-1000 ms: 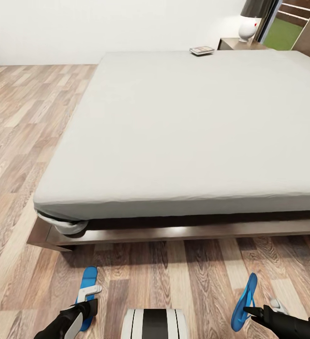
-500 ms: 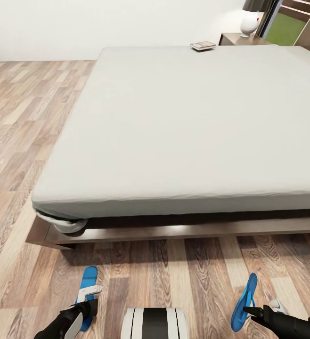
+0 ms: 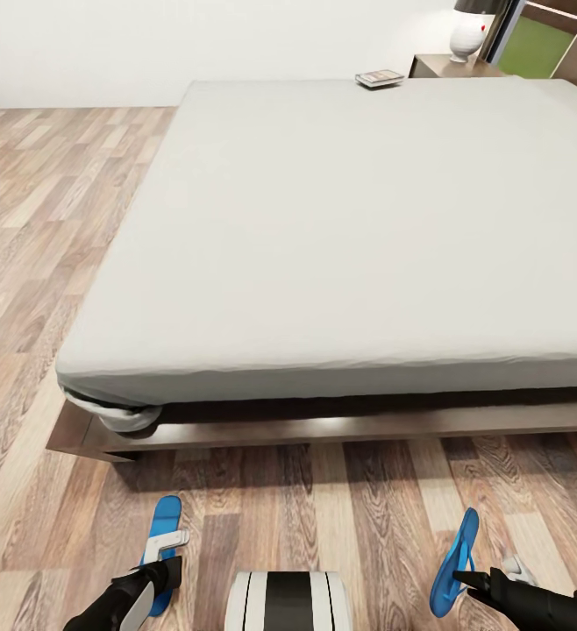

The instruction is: In the bedroom, move the book from the bed onto either nightstand, and place the two sandals side by side next to the bed.

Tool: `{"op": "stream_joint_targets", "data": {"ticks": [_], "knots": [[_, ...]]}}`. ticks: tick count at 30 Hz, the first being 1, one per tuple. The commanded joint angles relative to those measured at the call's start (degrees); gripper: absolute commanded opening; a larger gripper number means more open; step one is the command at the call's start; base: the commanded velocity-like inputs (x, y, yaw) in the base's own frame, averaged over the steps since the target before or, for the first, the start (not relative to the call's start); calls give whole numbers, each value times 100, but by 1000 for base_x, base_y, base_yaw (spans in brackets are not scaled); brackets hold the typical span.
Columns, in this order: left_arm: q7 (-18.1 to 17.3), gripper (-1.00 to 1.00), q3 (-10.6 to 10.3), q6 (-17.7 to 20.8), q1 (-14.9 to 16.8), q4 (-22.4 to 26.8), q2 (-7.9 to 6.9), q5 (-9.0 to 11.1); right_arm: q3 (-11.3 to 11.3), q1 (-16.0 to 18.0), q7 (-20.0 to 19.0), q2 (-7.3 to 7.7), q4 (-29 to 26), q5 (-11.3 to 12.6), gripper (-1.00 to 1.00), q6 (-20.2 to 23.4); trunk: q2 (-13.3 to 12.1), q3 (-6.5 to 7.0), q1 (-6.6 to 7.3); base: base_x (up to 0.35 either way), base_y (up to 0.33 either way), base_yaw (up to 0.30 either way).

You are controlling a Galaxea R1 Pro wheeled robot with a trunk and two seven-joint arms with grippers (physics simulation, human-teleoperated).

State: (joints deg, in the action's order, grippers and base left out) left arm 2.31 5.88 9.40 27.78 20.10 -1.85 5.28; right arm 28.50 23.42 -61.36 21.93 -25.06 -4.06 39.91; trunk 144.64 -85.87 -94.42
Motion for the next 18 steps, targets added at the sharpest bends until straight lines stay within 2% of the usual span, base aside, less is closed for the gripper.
{"op": "stream_joint_targets", "data": {"ticks": [1, 6, 11, 18], "knots": [[7, -100, 1, 35, -1, 12, 0, 52, 42, 4, -34, -4, -3, -42, -100, 43, 1, -3, 1, 0, 0, 0], [7, -100, 1, 35, -1, 13, 0, 52, 42, 4, -34, -7, 0, -42, -100, 43, 1, -3, 1, 0, 0, 0], [7, -100, 1, 35, -1, 13, 0, 52, 42, 4, -34, -5, 0, -42, -100, 43, 8, -114, -12, 0, 0, 0], [7, -100, 1, 35, -1, 14, 0, 52, 42, 4, -34, -8, -1, -42, -100, 43, 8, -114, -12, 0, 0, 0]]}}
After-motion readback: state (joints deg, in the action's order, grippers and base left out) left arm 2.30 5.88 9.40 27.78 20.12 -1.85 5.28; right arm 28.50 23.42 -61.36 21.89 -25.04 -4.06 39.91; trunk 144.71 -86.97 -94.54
